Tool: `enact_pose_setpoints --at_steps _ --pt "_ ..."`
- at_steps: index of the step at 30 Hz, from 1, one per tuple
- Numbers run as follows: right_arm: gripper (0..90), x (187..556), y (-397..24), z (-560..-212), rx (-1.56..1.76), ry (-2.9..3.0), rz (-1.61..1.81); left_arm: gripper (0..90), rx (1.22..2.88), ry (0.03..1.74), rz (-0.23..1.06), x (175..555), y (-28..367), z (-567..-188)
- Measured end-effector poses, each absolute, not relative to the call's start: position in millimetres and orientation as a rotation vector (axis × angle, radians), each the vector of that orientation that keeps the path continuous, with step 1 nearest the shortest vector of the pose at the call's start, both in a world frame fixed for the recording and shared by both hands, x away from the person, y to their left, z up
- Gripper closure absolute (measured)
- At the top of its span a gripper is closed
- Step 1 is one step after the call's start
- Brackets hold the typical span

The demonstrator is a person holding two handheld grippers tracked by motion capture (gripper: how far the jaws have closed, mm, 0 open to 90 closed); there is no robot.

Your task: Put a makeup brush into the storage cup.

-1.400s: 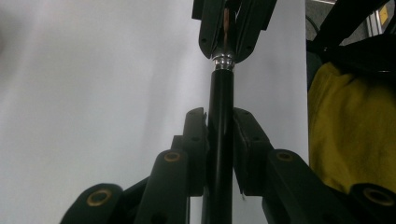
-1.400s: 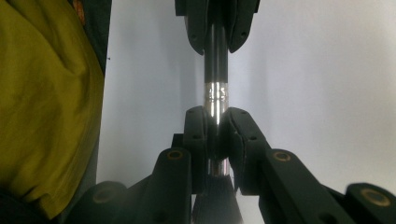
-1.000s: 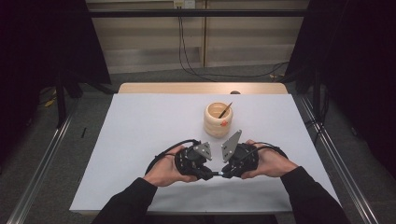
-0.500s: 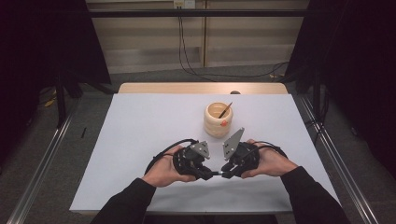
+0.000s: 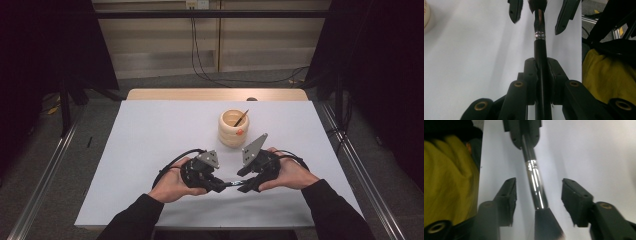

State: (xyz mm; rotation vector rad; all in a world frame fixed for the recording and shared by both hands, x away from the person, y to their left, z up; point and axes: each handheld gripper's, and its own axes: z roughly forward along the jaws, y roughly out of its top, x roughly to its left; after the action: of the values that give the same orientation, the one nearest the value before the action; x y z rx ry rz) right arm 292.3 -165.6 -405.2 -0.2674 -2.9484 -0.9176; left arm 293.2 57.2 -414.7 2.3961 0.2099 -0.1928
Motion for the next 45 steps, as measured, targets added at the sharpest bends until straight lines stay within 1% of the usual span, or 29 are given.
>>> enact_pose_setpoints --at_steps 3,8,10,13,15,16,17,19,26,30,32,45 --pt "38.3 292.4 -169.7 -402.9 -0.311 -2.937 -0.961 79.6 2.392 0.213 -0.185 293.9 60.3 -414.4" --pt "33.5 290.4 -175.4 -403.9 -0.355 -2.934 -1.029 79.6 2.359 0.243 -0.182 291.1 63.0 -413.3" --pt "32.5 289.5 -178.4 -405.4 -0.382 -2.926 -1.048 79.6 2.363 0.233 -0.178 290.9 63.8 -413.2" --pt "30.7 289.5 -182.9 -405.1 -0.423 -2.913 -1.105 79.6 2.334 0.262 -0.187 289.5 65.4 -414.6" --pt "26.7 289.1 -185.7 -403.5 -0.446 -2.901 -1.159 79.6 2.324 0.263 -0.184 288.4 67.1 -414.8" --pt "26.0 289.3 -186.3 -403.4 -0.448 -2.888 -1.175 79.6 2.331 0.254 -0.165 288.2 68.1 -414.3" --pt "24.7 289.6 -187.2 -403.5 -0.453 -2.876 -1.196 79.6 2.314 0.277 -0.171 286.6 68.9 -414.0" --pt "21.9 289.1 -188.3 -404.6 -0.481 -2.868 -1.223 79.6 2.305 0.270 -0.164 286.7 71.0 -413.4" --pt "20.9 287.5 -190.3 -410.1 -0.527 -2.868 -1.276 79.6 2.286 0.283 -0.142 284.2 73.0 -414.5" --pt "17.5 285.9 -193.3 -409.0 -0.532 -2.841 -1.356 79.6 2.276 0.275 -0.125 282.0 74.1 -413.7" --pt "15.2 285.4 -195.3 -408.1 -0.537 -2.810 -1.400 79.6 2.249 0.292 -0.137 280.3 74.4 -415.2" --pt "15.3 281.5 -208.4 -412.1 -0.616 -2.738 -1.564 79.6 2.197 0.313 -0.105 275.3 79.6 -415.1"
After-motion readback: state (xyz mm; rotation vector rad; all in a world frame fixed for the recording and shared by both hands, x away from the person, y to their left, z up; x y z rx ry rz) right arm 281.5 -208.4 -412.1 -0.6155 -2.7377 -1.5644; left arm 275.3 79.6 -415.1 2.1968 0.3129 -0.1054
